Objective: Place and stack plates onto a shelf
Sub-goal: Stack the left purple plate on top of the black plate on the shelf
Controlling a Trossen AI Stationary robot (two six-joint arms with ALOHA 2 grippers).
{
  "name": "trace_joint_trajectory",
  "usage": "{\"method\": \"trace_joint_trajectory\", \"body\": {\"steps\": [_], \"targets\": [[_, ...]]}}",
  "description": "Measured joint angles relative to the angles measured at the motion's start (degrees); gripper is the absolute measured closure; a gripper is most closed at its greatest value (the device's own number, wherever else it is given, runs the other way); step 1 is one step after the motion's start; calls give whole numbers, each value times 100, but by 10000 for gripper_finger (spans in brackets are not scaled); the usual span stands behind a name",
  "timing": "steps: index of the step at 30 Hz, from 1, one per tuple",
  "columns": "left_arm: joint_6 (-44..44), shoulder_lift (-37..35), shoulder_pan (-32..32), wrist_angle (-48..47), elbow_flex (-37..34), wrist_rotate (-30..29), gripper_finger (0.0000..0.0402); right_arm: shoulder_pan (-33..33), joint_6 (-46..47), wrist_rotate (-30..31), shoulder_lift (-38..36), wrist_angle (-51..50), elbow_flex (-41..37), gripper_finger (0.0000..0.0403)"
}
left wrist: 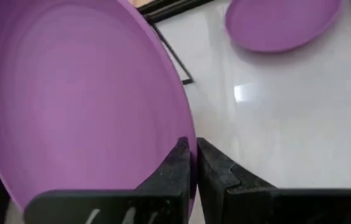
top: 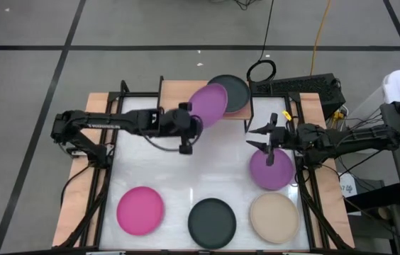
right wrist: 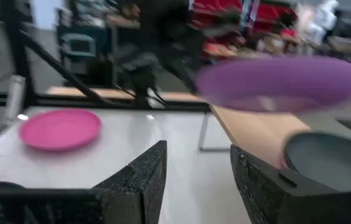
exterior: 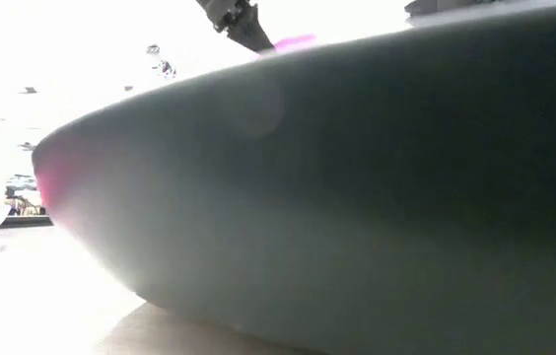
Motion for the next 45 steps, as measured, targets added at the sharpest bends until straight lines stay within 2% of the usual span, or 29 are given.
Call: {"method": "trace_joint_trajectory", "body": {"steps": [5,10,21,29,41,45], "targets": [[658,1,357,212,68,174,389,-2,-190,1,2,172,0,245],[1009,274,565,146,566,144,389,-2,-78,1,2,200,0,245],[1886,1538,1053,-401,1986,271,389,-2,-60,-8,2,198,0,245],[2375,2244,1253,-410,2336,425,387,-2,-77,-13,2,148,0,245],[2313,2288,1286,-220,2350,397,306,-2,-124,-6,2,22,0,245],[2262,2288,1237,-222,2352,107,267,-2,-116,-6,2,4,0,245]]}}
